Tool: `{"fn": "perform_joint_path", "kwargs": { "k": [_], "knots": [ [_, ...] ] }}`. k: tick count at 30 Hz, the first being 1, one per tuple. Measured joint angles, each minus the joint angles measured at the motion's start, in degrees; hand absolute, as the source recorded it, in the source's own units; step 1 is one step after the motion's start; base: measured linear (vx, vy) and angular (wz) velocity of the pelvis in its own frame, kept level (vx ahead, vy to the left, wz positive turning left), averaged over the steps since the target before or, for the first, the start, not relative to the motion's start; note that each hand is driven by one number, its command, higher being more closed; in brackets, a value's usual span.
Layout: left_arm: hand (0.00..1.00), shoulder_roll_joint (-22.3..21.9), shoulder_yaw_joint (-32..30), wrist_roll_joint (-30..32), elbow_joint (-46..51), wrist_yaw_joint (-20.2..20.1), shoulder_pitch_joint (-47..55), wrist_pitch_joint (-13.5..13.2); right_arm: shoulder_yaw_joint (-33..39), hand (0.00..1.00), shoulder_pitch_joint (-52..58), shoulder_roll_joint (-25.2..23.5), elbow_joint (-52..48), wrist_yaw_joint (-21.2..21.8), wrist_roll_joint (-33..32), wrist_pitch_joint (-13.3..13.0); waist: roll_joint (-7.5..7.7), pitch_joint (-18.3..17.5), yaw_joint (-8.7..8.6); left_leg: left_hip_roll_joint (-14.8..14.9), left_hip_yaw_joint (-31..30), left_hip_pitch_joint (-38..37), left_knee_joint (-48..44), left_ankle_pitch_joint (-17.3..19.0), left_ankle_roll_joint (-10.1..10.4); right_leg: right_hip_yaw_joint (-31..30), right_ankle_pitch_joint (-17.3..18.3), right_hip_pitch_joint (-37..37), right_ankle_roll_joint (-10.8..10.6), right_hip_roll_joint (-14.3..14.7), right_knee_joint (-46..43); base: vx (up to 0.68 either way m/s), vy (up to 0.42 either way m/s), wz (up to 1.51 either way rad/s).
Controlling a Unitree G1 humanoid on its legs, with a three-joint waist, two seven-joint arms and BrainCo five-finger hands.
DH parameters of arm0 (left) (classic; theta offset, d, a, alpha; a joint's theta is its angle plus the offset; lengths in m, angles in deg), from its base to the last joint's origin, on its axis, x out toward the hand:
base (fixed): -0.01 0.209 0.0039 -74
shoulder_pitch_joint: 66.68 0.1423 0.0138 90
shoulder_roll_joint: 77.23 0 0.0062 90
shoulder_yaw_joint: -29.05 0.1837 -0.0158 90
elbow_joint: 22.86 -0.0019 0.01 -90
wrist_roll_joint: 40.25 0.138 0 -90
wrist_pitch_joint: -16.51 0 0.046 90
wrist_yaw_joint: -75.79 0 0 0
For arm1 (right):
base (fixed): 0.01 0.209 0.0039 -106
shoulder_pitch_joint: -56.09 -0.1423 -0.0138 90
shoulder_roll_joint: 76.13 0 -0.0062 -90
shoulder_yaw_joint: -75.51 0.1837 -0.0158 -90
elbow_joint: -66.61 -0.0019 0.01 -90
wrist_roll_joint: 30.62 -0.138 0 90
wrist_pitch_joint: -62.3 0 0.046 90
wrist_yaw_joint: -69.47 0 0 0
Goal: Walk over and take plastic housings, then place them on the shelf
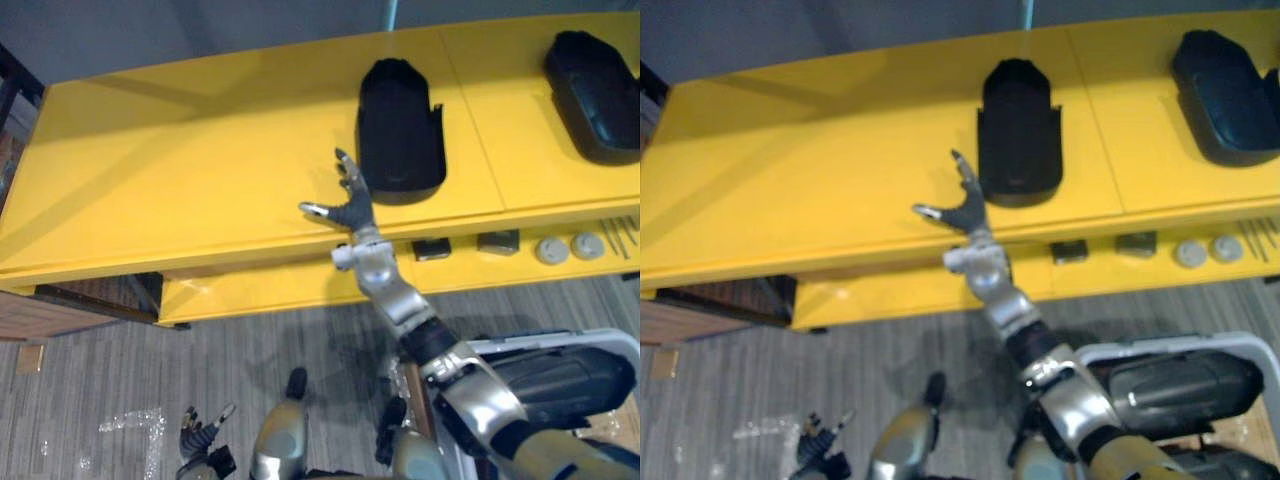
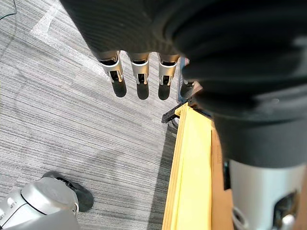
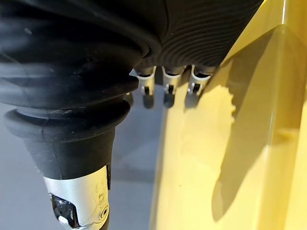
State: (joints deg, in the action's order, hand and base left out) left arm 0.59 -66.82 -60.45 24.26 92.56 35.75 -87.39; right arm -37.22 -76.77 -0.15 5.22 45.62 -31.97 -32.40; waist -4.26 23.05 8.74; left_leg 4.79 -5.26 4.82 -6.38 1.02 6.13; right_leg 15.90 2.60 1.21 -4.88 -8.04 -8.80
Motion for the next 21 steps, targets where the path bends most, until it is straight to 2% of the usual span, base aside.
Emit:
{"fn": "perform_joint_path", "kwargs": {
  "k": [21],
  "knots": [
    [0.0,-0.01,0.41,-0.12,-0.39,0.02,-0.01,0.01,-0.02,0.0,0.39,-0.57,0.04,-1.27,2.23,0.69,0.11,-0.05,-0.14,-0.23,1.36,-0.75,0.79,-0.17,-0.03,-1.39,0.03,0.9,-0.05,-0.67,-0.83,0.0,0.002,-0.03]
  ]
}}
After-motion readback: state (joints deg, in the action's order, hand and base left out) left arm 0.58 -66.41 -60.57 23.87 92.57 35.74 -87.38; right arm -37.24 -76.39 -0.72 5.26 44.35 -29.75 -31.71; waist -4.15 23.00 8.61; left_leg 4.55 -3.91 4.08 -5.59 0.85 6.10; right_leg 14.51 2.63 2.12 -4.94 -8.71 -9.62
